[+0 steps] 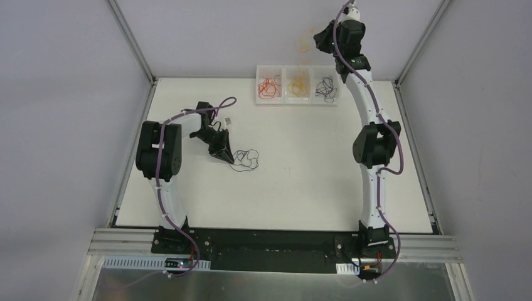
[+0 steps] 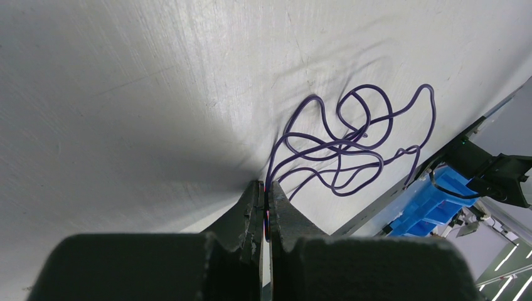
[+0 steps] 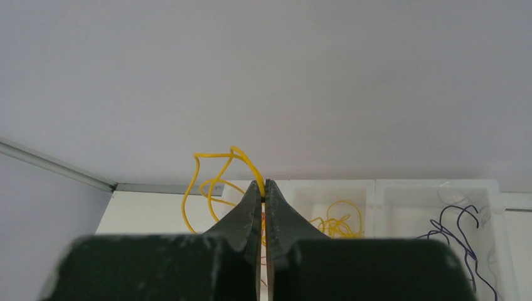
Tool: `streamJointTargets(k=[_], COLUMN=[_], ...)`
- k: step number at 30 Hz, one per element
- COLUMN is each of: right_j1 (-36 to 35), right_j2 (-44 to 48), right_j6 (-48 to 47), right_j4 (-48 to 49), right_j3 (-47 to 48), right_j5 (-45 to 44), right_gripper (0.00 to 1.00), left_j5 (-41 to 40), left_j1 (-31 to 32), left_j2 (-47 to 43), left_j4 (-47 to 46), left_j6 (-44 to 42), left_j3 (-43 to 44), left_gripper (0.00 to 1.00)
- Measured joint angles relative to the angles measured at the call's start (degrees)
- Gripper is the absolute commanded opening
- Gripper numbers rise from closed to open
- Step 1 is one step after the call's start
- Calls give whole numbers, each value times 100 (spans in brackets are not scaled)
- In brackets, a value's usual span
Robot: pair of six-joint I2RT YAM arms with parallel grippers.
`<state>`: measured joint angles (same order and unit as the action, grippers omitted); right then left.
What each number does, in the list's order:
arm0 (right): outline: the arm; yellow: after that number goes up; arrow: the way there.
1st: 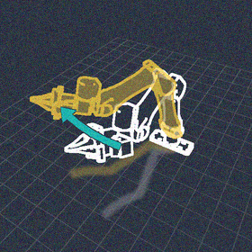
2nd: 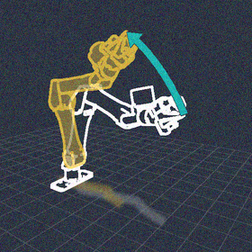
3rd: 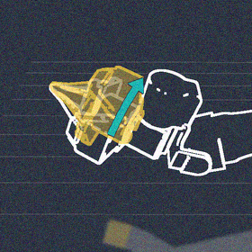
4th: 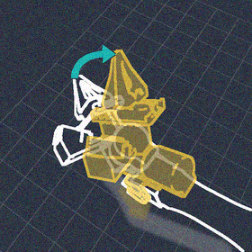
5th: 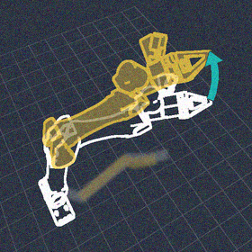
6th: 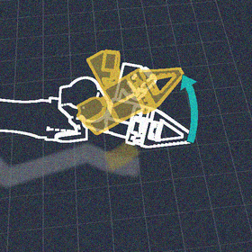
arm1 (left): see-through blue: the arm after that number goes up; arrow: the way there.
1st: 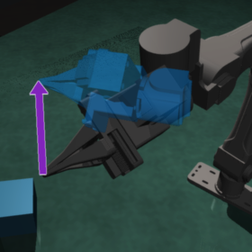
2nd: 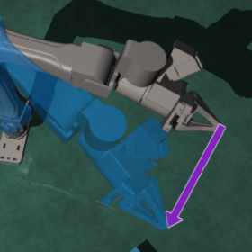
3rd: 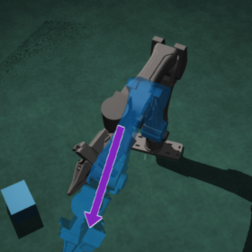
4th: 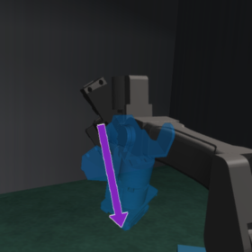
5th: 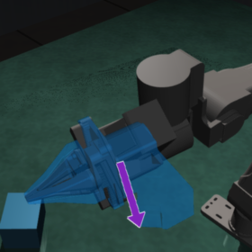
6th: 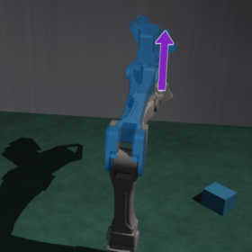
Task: Untangle the cables
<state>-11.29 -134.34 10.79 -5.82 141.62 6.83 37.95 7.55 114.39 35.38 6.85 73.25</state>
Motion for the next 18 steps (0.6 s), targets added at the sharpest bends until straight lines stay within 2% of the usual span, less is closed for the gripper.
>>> streamJointTargets(k=[18], right_j1=[-149], right_j2=[-975], right_j6=[-463], right_j4=[-262], right_j3=[-990], right_j5=[-299], right_gripper=[0], left_j5=[-2], left_j1=[-2], left_j2=[-7], left_j4=[-22], left_j6=[-2], left_j3=[-24], left_gripper=[0])
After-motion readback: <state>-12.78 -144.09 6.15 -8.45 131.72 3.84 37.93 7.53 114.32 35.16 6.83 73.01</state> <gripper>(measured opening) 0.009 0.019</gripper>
